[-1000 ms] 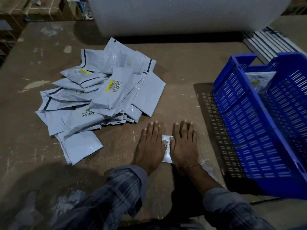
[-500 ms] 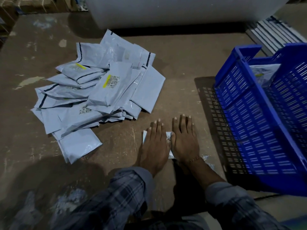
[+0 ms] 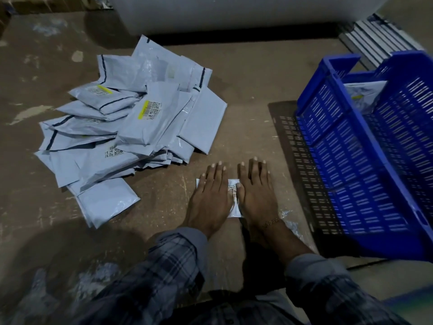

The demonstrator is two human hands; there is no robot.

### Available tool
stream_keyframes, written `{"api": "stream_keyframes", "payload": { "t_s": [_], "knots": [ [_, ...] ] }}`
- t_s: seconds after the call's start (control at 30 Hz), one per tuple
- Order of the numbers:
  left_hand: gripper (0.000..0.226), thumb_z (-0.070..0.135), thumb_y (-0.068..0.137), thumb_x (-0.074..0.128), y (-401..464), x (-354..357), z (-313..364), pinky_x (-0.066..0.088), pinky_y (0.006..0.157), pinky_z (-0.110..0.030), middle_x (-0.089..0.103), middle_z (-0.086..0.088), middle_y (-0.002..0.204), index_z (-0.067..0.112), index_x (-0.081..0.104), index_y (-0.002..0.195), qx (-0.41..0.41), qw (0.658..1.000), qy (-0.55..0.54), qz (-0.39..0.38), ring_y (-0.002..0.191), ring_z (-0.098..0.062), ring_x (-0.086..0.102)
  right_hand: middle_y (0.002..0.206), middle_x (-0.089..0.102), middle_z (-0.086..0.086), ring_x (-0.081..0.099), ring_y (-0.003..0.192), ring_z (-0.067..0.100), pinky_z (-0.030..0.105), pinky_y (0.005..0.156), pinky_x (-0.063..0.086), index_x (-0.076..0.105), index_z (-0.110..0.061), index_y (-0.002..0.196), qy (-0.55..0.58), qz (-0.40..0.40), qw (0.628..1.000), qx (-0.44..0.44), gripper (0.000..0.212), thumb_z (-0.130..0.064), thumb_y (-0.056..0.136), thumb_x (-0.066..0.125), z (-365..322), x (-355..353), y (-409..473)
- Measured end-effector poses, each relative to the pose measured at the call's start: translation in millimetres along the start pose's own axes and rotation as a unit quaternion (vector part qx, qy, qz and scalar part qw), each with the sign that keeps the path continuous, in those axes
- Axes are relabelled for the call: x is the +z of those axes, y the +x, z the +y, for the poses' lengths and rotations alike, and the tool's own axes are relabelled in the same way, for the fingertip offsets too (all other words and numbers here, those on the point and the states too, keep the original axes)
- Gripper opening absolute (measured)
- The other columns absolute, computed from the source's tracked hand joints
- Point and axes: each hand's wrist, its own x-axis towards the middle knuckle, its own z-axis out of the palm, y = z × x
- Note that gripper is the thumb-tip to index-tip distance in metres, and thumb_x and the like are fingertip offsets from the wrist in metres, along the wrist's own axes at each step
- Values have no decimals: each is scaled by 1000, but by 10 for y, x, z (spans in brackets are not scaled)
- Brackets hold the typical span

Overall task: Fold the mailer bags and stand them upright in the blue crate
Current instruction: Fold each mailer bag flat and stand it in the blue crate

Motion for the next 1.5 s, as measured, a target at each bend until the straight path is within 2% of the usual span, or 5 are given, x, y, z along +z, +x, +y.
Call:
{"api": "stream_keyframes", "payload": {
  "t_s": [0.3,0.5,0.87,1.07,1.5],
  "knots": [
    [69,33,107,9,125,-114,-155,20,130,-48,18,-21,172,-4,21,163,-150,987,-39,29,162,-33,14,169,21,20,14,157,37,52,128,12,31,-8,159,47,21,996,68,71,-52,104,26,-50,-73,41],
    [62,26,110,16,178,22,-107,15,130,-50,13,-24,173,-5,17,164,-138,990,-15,36,162,-37,9,169,14,24,6,157,43,57,126,10,21,-11,163,-40,19,997,56,72,-51,104,34,-113,-5,79],
    [79,36,102,-22,267,-47,-34,11,130,-51,5,-25,173,-5,4,165,-138,990,-7,19,162,-38,1,170,10,23,4,158,41,55,127,10,17,-10,164,-59,27,998,5,68,-31,101,31,-181,36,193],
    [87,51,105,36,286,-24,-100,11,129,-53,6,-27,173,-7,7,164,-121,992,35,0,162,-40,0,170,11,23,2,159,39,52,127,14,19,-5,163,-29,37,999,-1,67,-30,102,34,-163,35,91],
    [62,32,114,8,126,-38,-208,18,128,-53,22,-23,171,-2,21,163,54,997,51,-11,159,-39,20,167,25,22,16,157,37,49,128,16,30,-2,159,60,3,998,-6,60,-32,107,34,-103,-29,126]
  ]
}}
